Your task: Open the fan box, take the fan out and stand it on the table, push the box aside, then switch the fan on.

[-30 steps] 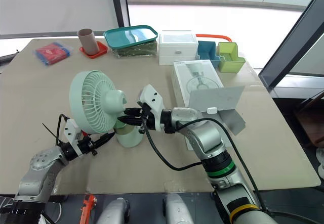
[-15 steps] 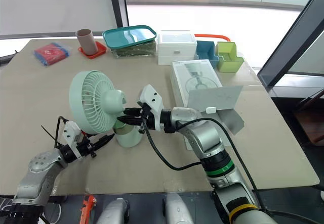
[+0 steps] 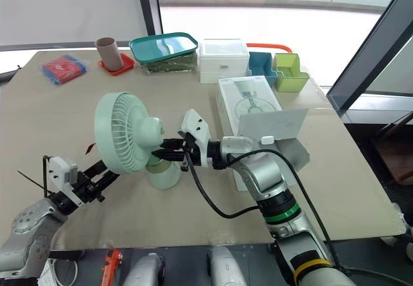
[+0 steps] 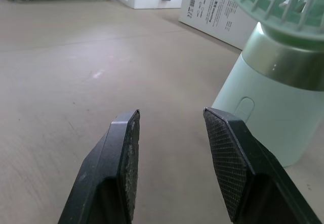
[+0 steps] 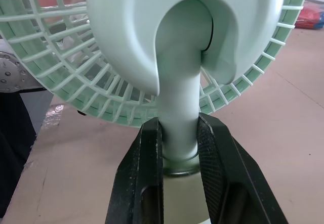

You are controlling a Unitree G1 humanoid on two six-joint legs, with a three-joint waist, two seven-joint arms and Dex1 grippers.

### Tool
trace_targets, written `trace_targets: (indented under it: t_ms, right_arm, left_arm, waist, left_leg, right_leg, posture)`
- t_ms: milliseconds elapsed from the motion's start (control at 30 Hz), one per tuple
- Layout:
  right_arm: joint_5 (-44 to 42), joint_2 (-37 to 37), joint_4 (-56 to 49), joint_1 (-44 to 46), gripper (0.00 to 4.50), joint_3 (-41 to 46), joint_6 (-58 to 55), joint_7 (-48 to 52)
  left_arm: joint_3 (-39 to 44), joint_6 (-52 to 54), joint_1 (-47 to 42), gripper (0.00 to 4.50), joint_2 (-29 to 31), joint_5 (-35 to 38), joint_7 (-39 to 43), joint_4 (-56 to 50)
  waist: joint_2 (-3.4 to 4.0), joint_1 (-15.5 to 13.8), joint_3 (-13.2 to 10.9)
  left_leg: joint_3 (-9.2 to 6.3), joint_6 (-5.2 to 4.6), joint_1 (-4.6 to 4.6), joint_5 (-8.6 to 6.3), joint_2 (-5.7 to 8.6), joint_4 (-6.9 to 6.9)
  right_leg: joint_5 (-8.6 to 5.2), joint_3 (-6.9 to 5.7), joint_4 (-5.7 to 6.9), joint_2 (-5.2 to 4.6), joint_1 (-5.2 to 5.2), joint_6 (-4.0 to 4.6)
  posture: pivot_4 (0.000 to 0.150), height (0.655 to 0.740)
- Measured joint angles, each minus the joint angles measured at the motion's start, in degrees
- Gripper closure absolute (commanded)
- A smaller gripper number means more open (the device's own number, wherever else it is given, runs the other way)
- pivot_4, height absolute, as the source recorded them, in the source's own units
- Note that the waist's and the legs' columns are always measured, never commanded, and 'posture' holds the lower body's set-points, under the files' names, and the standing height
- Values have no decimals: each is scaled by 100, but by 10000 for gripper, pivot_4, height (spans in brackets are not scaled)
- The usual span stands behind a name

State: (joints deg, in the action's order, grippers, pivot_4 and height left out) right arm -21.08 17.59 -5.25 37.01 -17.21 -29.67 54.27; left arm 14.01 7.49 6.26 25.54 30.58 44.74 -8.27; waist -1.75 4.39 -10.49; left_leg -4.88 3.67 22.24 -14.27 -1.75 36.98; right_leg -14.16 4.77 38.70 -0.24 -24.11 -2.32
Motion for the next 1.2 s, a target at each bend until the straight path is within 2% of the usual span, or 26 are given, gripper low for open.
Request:
trace_targets:
  t_ms: [33, 67, 100, 300, 333, 400, 433, 467, 567, 600, 633, 700, 900, 1200]
  right_arm:
    - [0, 4, 0, -1, 35884, 0, 7, 22]
    - [0, 9, 1, -1, 30463, 0, 14, 34]
    - [0, 11, 2, -2, 29557, 0, 15, 44]
    - [-1, 58, 3, -57, 11498, 1, 25, 66]
    - [-1, 62, 2, -57, 7243, 1, 25, 67]
    - [-1, 70, 2, -60, 2375, 0, 26, 74]
    - [0, 80, 2, -62, 2375, 0, 26, 78]
    - [0, 99, 2, -67, 0, 0, 26, 82]
    - [-1, 204, -35, -149, 0, -1, 25, 150]
    - [-1, 261, -71, -202, 0, -1, 24, 176]
    - [-2, 306, -99, -249, 0, -1, 23, 189]
    - [-11, 415, -166, -297, 0, -1, 20, 240]
    - [-153, 661, -495, -370, 0, 42, -27, 393]
    - [-190, 1019, -768, -542, 0, 268, -348, 201]
  left_arm:
    - [2, 8, 45, 21262, 18, 2, -6, -44]
    - [3, 12, 62, 18426, 26, -1, -19, -75]
    - [3, 13, 63, 18426, 27, -1, -31, -93]
    - [-24, 173, 99, 18426, 83, 134, 90, -249]
    - [-29, 177, 96, 18426, 83, 147, 101, -258]
    - [-44, 186, 90, 18426, 83, 173, 129, -293]
    - [-54, 214, 79, 18426, 84, 207, 165, -326]
    - [-57, 252, 76, 18031, 84, 232, 202, -372]
    - [-52, 421, 110, 11149, 218, 393, 325, -492]
    - [-42, 513, 151, 6213, 305, 476, 373, -566]
    - [-23, 571, 193, 3160, 360, 544, 433, -626]
    - [-2, 826, 335, 1443, 549, 790, 628, -770]
    - [110, 1247, 376, 1443, 751, 1222, 805, -863]
    - [235, 1136, 376, 1443, 786, 921, 566, -971]
  waist:
    - [0, 0, 0]
    - [0, -1, 0]
    - [0, -3, 0]
    - [0, -3, 0]
    - [0, -3, 0]
    - [0, -3, 0]
    - [0, -4, 0]
    - [0, -4, 0]
    - [0, -4, 0]
    - [0, -4, 0]
    - [0, -3, 0]
    - [1, 1, -1]
    - [2, -4, -1]
    - [2, -7, -1]
  left_leg:
    - [-1, 0, 0, 0, 0, 0]
    - [-1, 0, 1, 0, 0, 0]
    - [-1, 0, 1, 0, 0, 0]
    - [0, 0, 2, 0, 0, -1]
    - [0, 0, 2, 0, 0, -1]
    - [0, 0, 2, 0, 0, -1]
    - [0, 0, 3, 0, 1, -1]
    - [0, 0, 3, 0, 1, -1]
    - [-2, 0, 4, 0, 0, -1]
    - [-2, 0, 4, 0, 0, -2]
    - [0, 0, 4, 0, 0, -3]
    - [2, 0, 4, 0, -1, -3]
    - [1, 0, 4, 0, 0, -3]
    - [1, 0, 6, 0, 0, -3]
  right_leg:
    - [0, -1, 0, 0, 0, 0]
    - [0, -1, 0, 0, 0, 0]
    - [-1, -1, 0, 0, 0, 0]
    - [-2, 0, -1, 1, -1, 0]
    - [-1, 0, -1, 1, -1, 0]
    - [-2, 0, -1, 0, -1, 0]
    - [-2, 0, -1, 0, -1, 0]
    - [-2, 0, -1, 0, -1, 0]
    - [-3, -1, -1, 1, -1, 1]
    - [-3, 0, -1, 1, -2, 0]
    - [-4, 1, -1, 1, -2, -1]
    - [-5, 3, -1, 2, -4, 0]
    - [-8, 3, -1, 2, -4, 0]
    - [-12, 4, -2, 2, -4, 3]
  posture:
    - [1500, 7400]
    - [1500, 7400]
    - [1500, 7400]
    - [1500, 7400]
    - [1500, 7400]
    - [1500, 7400]
    - [1500, 7400]
    - [1500, 7400]
    - [1500, 7400]
    - [1500, 7400]
    - [1500, 7400]
    - [1500, 7400]
    - [1500, 7400]
    - [1500, 7400]
